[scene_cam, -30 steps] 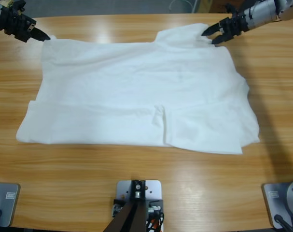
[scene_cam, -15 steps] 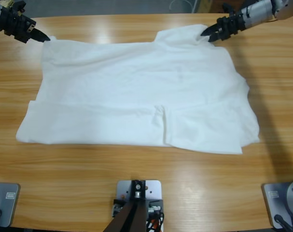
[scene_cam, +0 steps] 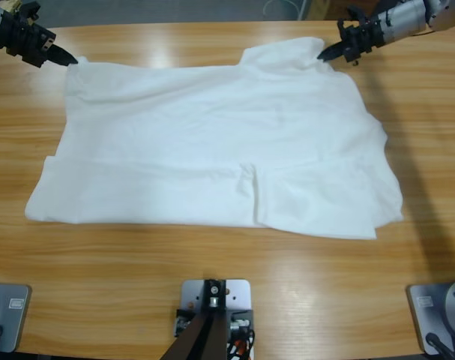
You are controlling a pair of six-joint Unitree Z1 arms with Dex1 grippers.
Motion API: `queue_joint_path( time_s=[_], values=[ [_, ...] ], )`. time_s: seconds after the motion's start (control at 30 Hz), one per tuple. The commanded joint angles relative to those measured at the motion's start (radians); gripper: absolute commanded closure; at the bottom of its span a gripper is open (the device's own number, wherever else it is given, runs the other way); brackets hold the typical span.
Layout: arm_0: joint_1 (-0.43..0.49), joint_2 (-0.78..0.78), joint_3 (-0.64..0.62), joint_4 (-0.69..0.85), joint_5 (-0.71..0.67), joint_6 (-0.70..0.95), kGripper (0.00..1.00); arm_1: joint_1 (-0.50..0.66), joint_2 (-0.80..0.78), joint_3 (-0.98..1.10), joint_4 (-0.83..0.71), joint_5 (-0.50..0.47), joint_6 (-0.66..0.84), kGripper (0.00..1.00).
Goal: Fold clothes
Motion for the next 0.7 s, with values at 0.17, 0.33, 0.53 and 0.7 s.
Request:
queue_joint_path(
  time_s=[0.17, 0.33, 0.53, 0.7],
  values=[
    [0.045, -0.05, 0.008, 0.054, -0.004, 0.028, 1.0, -0.013, -0.071, -0.073, 0.153, 0.013, -0.04, 1.0],
    [0.05, -0.073, 0.016, 0.058, -0.019, 0.028, 1.0, -0.013, -0.119, -0.153, 0.304, -0.008, -0.077, 1.0],
    [0.05, -0.08, 0.029, 0.084, -0.039, 0.028, 1.0, -0.013, -0.205, -0.139, 0.386, -0.02, -0.105, 1.0],
    [0.065, -0.109, 0.071, 0.116, -0.039, 0.049, 1.0, -0.008, -0.28, -0.024, 0.403, -0.021, -0.149, 1.0]
  ],
)
